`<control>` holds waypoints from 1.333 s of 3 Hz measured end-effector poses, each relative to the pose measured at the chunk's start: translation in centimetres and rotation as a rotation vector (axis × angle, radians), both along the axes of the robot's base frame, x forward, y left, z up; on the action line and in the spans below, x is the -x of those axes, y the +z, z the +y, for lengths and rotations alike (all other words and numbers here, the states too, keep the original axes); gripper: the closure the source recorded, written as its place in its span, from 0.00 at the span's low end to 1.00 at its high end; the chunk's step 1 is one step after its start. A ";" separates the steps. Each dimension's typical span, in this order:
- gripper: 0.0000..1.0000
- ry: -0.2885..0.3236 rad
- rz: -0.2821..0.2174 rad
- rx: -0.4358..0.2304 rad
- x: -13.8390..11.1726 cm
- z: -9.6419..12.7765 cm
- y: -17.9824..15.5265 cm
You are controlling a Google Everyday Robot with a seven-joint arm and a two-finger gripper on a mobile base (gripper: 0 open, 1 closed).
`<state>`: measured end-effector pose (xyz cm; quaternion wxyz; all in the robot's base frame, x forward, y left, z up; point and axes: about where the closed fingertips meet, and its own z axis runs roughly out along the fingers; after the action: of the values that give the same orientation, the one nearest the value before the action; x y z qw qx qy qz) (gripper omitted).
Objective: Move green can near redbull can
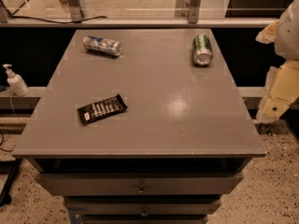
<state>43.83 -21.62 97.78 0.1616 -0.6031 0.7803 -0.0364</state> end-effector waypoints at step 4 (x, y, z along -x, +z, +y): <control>0.00 -0.240 -0.214 -0.161 -10.2 1.0 -3.3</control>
Offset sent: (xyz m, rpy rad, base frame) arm 0.0568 0.0188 -0.0233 0.1428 -0.0959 -0.0770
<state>54.04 -20.60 94.48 0.2861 -0.4832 0.8255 -0.0567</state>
